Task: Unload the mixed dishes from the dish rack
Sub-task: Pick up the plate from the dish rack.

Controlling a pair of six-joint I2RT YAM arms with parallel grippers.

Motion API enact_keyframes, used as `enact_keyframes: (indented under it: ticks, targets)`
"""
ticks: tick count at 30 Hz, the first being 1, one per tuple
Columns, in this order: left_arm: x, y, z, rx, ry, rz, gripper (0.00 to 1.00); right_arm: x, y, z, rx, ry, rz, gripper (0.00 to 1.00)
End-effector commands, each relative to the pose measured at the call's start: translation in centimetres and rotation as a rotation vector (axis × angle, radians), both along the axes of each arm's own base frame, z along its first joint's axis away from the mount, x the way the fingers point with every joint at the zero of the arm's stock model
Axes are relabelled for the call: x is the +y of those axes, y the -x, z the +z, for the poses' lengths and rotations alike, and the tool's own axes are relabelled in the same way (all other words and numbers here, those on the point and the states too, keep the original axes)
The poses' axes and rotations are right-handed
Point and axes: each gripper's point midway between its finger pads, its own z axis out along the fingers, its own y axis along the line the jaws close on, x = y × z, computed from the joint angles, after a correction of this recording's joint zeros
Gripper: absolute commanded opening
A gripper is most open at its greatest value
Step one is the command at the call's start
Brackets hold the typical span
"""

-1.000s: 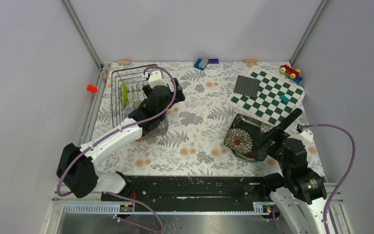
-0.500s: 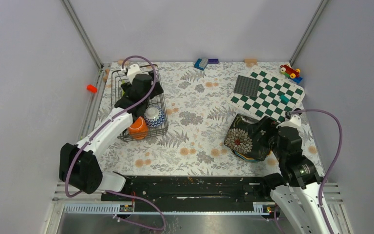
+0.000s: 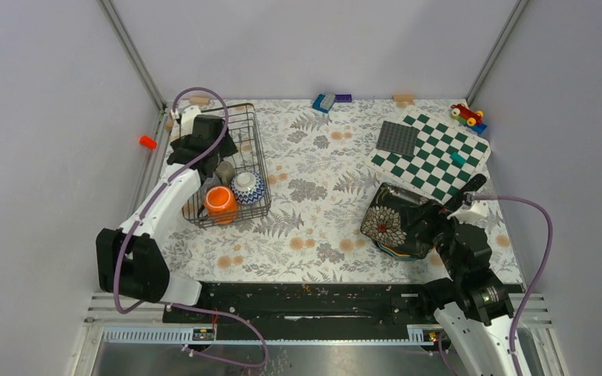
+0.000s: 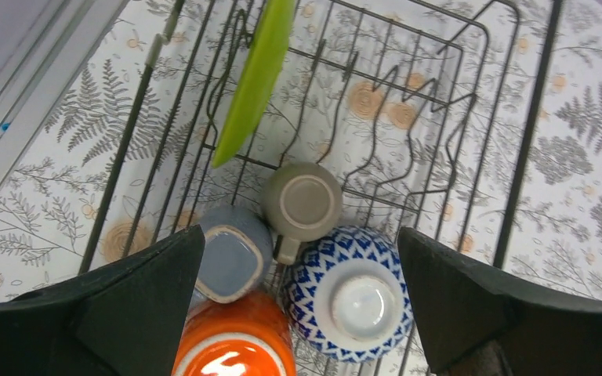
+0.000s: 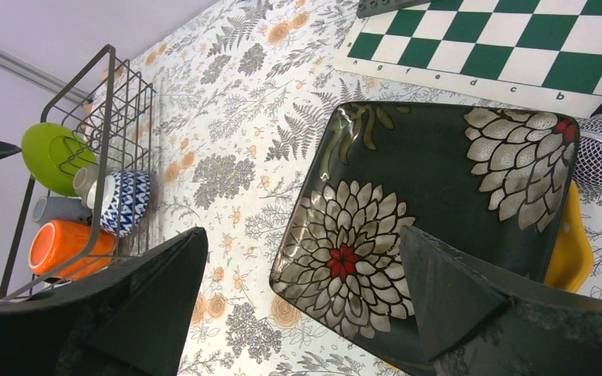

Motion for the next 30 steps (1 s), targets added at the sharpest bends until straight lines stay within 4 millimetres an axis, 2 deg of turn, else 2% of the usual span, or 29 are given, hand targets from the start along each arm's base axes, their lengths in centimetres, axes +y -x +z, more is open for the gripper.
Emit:
enact_keyframes:
  ticks: [1, 5, 7, 9, 12, 14, 16, 20, 22, 25, 30]
  targets:
    - [1.2, -1.1, 0.6, 0.025, -0.003, 0.022, 0.99, 0.1, -0.1, 0.1, -0.039, -0.006, 0.009, 1.0]
    - [3.2, -2.0, 0.3, 0.042, -0.037, 0.059, 0.99, 0.4, -0.3, -0.5, 0.001, -0.005, 0.016, 1.0]
    - [4.1, -3.2, 0.4, 0.028, -0.035, 0.054, 0.99, 0.5, -0.5, -0.9, 0.026, -0.005, 0.017, 1.0]
    - [4.0, -5.2, 0.3, 0.003, 0.005, -0.019, 0.98, 0.7, -0.7, -1.3, 0.044, -0.003, 0.02, 1.0]
    - [4.7, -7.0, -0.9, 0.051, -0.019, -0.068, 0.95, 0.7, -0.9, -1.6, 0.055, -0.006, 0.015, 1.0]
    - [5.3, -7.6, -1.8, 0.091, -0.037, -0.068, 0.87, 0.6, -0.9, -1.5, 0.048, -0.008, 0.011, 0.99]
    - [5.6, -8.2, -2.8, 0.115, -0.033, -0.072, 0.83, 0.4, -0.8, -1.5, 0.042, -0.009, 0.0, 1.0]
    - [5.0, -9.3, -4.7, 0.148, -0.002, -0.111, 0.71, 0.0, -0.8, -1.5, 0.03, -0.012, -0.024, 1.0]
    - [5.1, -9.6, -4.6, 0.149, -0.009, -0.112, 0.62, -0.1, -0.8, -1.4, 0.03, -0.013, -0.029, 1.0]
    - [4.9, -10.0, -4.2, 0.137, -0.014, -0.137, 0.54, -0.1, -0.8, -1.6, 0.04, -0.011, -0.031, 1.0]
    - [5.3, -9.8, -4.3, 0.163, -0.04, -0.142, 0.25, -0.2, -0.7, -1.8, 0.057, -0.013, -0.042, 1.0]
